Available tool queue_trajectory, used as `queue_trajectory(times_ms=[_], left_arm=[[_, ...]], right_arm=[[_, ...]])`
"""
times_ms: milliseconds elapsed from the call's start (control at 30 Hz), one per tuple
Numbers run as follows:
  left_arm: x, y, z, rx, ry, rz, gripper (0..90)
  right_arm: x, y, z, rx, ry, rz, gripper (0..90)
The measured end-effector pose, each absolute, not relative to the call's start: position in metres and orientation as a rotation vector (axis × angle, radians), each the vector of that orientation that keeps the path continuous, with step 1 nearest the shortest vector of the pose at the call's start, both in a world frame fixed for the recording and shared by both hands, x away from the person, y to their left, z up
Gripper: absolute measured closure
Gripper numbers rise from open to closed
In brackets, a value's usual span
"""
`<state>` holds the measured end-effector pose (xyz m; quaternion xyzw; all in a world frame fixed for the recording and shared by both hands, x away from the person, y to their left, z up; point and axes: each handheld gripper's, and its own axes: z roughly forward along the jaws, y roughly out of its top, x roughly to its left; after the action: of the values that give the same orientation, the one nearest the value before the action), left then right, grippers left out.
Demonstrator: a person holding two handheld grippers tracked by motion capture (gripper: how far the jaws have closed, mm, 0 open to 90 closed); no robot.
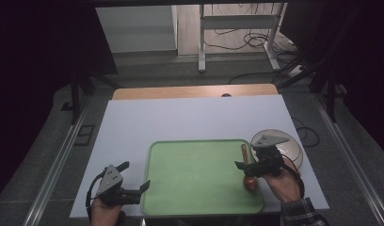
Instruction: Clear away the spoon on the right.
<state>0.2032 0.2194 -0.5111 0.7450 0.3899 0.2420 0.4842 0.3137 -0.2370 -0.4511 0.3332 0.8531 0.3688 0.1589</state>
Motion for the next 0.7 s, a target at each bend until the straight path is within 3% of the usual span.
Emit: queue_trajectory(times_ms=[700], left_arm=[[0.203, 0.22, -0.511, 1.813, 0.951, 0.585, 1.0]], right_arm=[[0.295, -0.259, -0.454, 0.961, 2.396, 1.097, 5.3]])
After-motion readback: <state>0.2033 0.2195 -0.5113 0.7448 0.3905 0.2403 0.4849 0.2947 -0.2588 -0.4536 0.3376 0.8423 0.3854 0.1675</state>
